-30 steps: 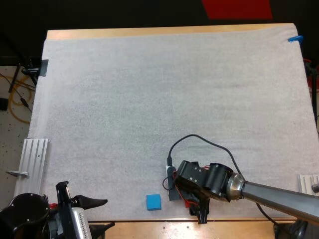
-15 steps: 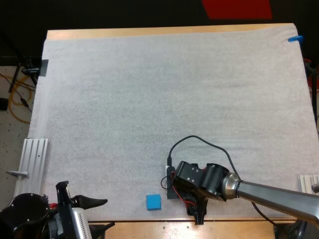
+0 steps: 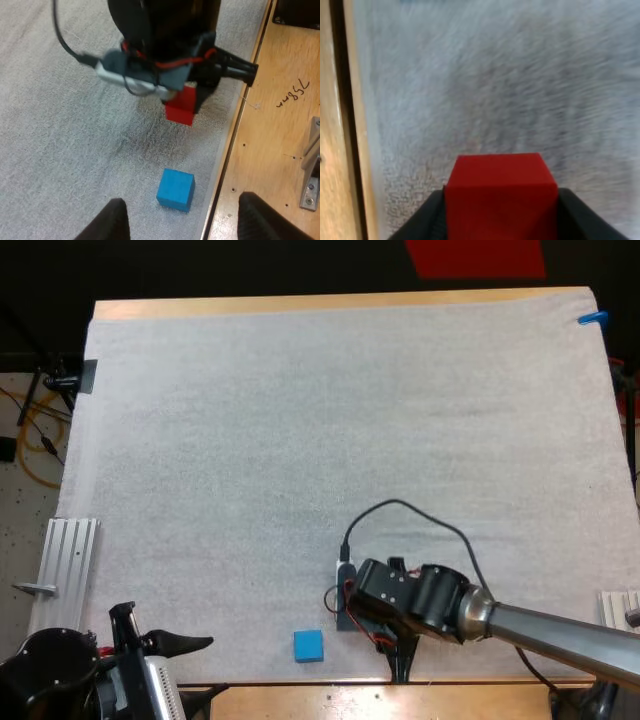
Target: Stack red cube on blue cube
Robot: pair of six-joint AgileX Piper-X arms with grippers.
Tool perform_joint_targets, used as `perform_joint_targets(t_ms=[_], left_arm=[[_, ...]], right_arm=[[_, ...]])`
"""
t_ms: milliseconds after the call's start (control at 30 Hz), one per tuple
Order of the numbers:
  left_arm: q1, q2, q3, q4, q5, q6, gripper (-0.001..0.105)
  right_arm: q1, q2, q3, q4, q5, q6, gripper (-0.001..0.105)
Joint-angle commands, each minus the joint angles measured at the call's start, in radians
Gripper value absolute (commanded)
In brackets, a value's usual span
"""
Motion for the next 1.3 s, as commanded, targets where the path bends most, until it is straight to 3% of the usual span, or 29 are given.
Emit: perform_joint_targets(t_ms=[0,267,433,967,1267], left_arm=[[-0.002,0.003,-0.004,0.011,-0.01,0.001,0.047],[-0.002,0.003,-0.004,0.011,-0.01,0.001,0.047],[-0.002,0.003,-0.004,0.011,-0.01,0.001,0.047],[-0.002,0.003,-0.004,0.011,-0.01,0.001,0.047],[-0.002,0.003,-0.004,0.011,-0.01,0.001,0.047]], right_arm=[[-0.005,-0.022,-0.041,0.025,0.0,0.007,0.011],[-0.005,-0.027,-0.255,0.135,0.026,0.08,0.011],[0.008,-0.025,-0.312,0.135,0.026,0.1,0.011],[0.189,0.079,-0.359,0.119,0.019,0.121,0.011],[0.204,0.164,-0.359,0.049,0.021,0.121,0.011]])
